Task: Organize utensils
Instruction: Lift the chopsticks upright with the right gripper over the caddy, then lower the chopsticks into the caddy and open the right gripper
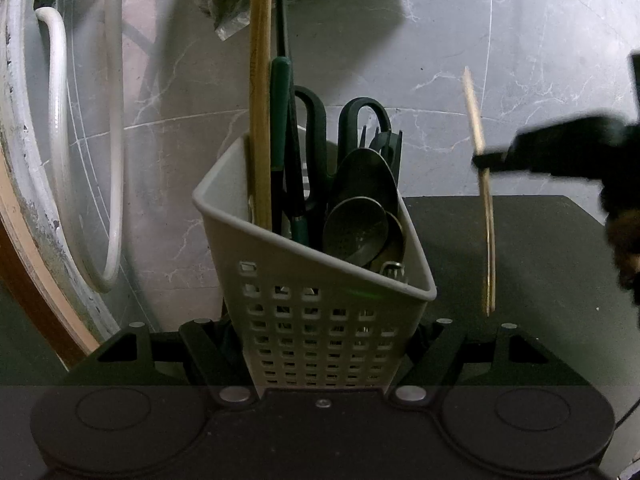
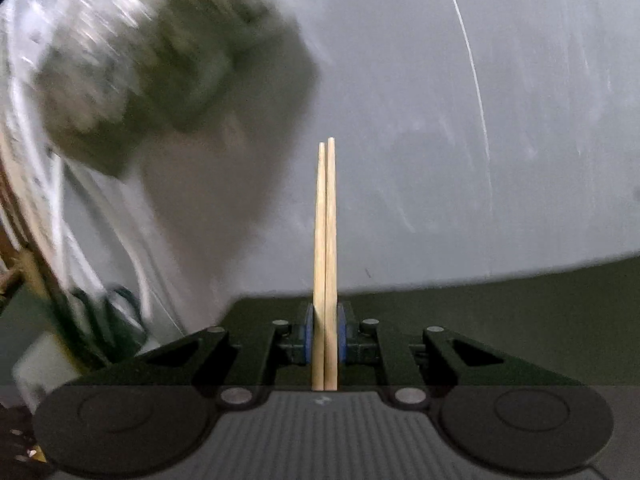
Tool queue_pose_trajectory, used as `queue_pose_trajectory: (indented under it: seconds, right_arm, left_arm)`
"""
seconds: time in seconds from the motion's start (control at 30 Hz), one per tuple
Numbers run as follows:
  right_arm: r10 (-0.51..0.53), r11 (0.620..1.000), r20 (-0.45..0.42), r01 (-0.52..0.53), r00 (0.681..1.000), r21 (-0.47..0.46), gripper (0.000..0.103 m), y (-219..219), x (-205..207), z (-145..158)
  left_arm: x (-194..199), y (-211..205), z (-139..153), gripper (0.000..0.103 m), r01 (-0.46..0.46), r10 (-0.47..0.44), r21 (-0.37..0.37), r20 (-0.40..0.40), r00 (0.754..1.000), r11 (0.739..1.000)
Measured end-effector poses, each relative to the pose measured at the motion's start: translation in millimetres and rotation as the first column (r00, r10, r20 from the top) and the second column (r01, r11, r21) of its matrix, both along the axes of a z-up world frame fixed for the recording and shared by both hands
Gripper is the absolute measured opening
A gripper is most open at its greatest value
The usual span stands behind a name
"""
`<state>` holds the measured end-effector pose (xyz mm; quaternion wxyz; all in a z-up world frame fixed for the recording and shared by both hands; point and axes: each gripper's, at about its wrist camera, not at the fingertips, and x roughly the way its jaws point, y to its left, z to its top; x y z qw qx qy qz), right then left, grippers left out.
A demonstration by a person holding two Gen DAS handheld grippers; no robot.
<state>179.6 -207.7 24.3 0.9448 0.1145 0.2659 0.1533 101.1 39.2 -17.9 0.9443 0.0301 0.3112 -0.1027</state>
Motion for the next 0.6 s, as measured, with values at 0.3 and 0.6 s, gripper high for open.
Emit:
queue_pose_trajectory:
  seconds: [0.3, 0.6]
  right_arm:
    - [0.113, 0.989, 0.262, -0.135, 0.958, 0.067, 0.014, 10.9, -33.4, 87.7]
    - [0.281, 0.943, 0.410, -0.330, 0.868, 0.051, 0.014, 48.0, -56.1, 116.0]
  left_arm:
    - [0.3, -1.2, 0.3, 0.076, -0.005, 0.005, -0.001, 0.000, 1.000, 1.000]
    - [0.2, -0.8, 0.6, 0.076, -0.006, 0.006, -0.003, 0.000, 1.000, 1.000]
